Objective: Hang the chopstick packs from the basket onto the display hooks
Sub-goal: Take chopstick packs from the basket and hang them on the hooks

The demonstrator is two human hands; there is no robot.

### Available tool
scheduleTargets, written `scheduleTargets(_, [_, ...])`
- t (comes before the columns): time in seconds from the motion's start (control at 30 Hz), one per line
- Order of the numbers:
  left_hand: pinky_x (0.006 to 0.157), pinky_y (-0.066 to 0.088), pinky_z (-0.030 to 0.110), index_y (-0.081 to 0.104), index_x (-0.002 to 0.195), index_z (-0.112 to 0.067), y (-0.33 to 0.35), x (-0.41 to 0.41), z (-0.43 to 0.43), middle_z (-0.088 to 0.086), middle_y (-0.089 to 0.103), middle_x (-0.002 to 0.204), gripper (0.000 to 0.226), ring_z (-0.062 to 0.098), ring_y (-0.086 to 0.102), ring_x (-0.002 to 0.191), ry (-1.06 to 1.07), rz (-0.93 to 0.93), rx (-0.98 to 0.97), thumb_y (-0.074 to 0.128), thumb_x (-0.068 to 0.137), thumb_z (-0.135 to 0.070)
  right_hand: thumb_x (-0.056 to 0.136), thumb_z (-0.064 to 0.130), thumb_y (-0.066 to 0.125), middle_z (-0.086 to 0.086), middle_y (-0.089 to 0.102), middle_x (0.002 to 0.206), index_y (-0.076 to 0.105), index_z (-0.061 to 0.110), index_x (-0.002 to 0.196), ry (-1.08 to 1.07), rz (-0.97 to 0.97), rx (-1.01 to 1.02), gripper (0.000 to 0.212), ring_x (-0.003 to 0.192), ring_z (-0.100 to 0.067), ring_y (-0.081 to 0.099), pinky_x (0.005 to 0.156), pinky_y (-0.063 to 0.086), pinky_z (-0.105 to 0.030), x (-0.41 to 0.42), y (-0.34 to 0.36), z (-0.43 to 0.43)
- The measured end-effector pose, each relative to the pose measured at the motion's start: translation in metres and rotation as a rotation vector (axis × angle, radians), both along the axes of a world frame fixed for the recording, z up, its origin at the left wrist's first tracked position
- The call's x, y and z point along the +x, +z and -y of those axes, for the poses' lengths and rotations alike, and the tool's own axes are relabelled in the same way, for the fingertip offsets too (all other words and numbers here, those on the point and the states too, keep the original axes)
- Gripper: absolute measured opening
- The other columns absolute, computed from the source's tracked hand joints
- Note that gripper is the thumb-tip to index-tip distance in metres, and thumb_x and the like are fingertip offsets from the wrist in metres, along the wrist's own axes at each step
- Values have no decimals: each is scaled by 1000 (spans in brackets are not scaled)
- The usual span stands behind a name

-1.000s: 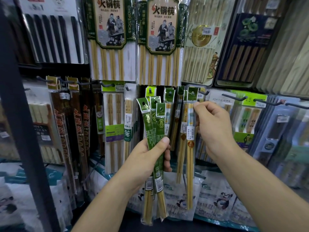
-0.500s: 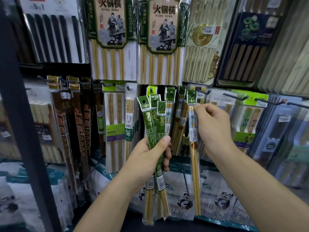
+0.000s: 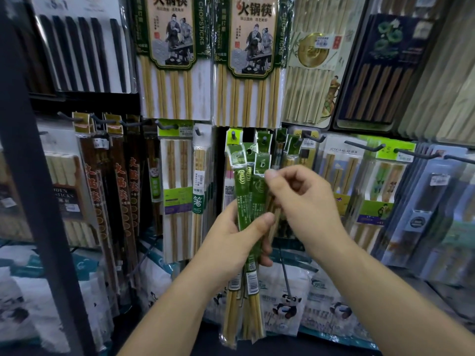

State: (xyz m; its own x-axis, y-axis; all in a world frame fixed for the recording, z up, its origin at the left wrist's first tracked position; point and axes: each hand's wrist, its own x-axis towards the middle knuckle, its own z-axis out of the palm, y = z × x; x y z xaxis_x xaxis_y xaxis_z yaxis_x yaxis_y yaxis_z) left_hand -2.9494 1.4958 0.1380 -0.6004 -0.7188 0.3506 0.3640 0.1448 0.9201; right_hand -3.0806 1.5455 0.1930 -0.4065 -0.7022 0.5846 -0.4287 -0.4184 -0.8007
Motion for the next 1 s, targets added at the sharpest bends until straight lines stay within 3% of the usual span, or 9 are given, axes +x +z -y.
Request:
scheduleTargets(0.1, [57, 60, 37, 70, 98, -35, 0, -2, -2, 3, 72, 83, 13, 23, 70, 68, -28, -17, 12, 76, 87, -37, 93, 27, 73, -17, 62, 74, 66, 10, 82, 51, -10, 79, 22, 64, -16, 59, 55, 52, -28, 7, 4, -3])
scheduleTargets(0.27, [70, 64, 47, 73, 109, -30, -2, -2, -1, 11, 78, 101, 26, 32, 76, 87, -61, -78, 81, 68, 89, -46, 94, 34, 71, 9, 55, 60, 71, 16, 80, -20, 31, 63, 23, 55, -5, 50, 51, 45, -23, -1, 9, -5])
scheduleTargets(0.37, [79, 63, 54, 74, 105, -18, -1, -2, 0, 7, 79, 98, 32, 28, 76, 93, 55, -65, 119, 65, 90, -45, 97, 39, 66, 9, 56, 63, 75, 25, 80, -72, 72, 43, 23, 57, -4, 49, 56, 48, -23, -10, 16, -3])
scheduleTargets(0.47, [69, 64, 40, 66, 96, 0, 0, 0, 5, 10, 74, 84, 35, 22, 75, 80, 116, -81, 189, 63, 97, -35, 100, 36, 62, -3, 48, 66, 74, 20, 84, -115, 157, 23, 26, 61, -16, 45, 59, 46, -24, -19, 26, 2])
scheduleTargets(0.57, [63, 59, 28, 62, 92, 3, 1, 5, 8, 9, 68, 75, 38, 19, 68, 68, 179, 1, 110, 57, 104, -33, 101, 33, 61, -5, 42, 73, 65, 6, 91, -165, 195, 25, 29, 61, -17, 38, 58, 44, -13, -27, 32, 8])
scheduleTargets(0.67, [58, 56, 29, 60, 84, -3, 2, 7, 9, 7, 65, 70, 37, 19, 62, 60, 187, 29, 78, 55, 105, -33, 101, 31, 59, -7, 37, 71, 59, -7, 93, -174, 185, 34, 40, 61, -19, 32, 59, 43, -13, -31, 34, 13])
scheduleTargets(0.77, [56, 56, 34, 56, 92, -3, 3, 7, 7, 6, 62, 68, 34, 20, 59, 55, 162, 38, 77, 54, 105, -34, 101, 30, 59, -8, 35, 71, 56, -10, 92, -182, 172, 34, 41, 61, -20, 31, 55, 42, -12, -30, 34, 13])
scheduleTargets(0.93, [45, 48, 30, 53, 105, 6, 4, 6, 5, 2, 55, 62, 39, 16, 47, 43, 130, 30, 89, 51, 107, -33, 102, 26, 58, -8, 27, 64, 49, -12, 84, -195, 139, 21, 43, 59, -20, 26, 73, 36, -22, -28, 35, 14])
scheduleTargets(1.0, [42, 43, 27, 58, 109, 2, 3, 6, 5, 2, 54, 62, 33, 14, 43, 42, 116, 2, 128, 50, 108, -30, 102, 25, 57, 3, 24, 52, 49, -13, 83, -211, 130, 38, 43, 52, -16, 24, 74, 37, -21, -30, 34, 15])
